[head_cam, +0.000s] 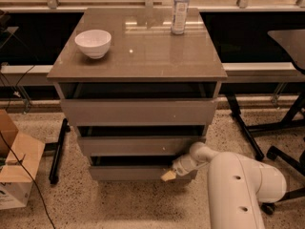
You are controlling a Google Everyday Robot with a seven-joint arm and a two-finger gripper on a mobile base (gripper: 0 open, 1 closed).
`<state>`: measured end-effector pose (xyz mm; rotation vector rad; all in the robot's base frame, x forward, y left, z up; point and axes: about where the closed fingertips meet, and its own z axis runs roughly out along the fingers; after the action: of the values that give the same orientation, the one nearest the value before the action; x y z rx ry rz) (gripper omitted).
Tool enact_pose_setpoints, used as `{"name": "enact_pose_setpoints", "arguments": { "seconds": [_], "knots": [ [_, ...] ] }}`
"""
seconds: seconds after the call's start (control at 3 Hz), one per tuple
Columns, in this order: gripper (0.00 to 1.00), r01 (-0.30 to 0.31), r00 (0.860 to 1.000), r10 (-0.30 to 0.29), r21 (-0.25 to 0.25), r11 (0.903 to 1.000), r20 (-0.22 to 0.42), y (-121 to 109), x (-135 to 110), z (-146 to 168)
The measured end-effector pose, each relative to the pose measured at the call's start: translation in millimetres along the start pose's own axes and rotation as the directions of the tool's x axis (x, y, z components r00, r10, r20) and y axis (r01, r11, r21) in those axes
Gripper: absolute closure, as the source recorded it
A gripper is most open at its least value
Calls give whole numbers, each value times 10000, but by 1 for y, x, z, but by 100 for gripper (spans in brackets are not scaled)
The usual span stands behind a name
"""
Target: Open bottom drawer
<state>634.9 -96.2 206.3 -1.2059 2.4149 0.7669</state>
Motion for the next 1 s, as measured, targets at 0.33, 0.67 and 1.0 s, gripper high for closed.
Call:
{"name": "enact_pose_setpoints", "arguments": {
  "seconds": [0.33, 0.67, 1.0],
  "knots": [
    [73, 2, 10000, -2, -2, 10000, -3, 0, -2, -2],
    [71, 192, 9994, -200, -289, 9994, -270, 10, 1, 1],
    [48, 192, 9994, -200, -289, 9994, -270, 10, 1, 1]
  ]
}}
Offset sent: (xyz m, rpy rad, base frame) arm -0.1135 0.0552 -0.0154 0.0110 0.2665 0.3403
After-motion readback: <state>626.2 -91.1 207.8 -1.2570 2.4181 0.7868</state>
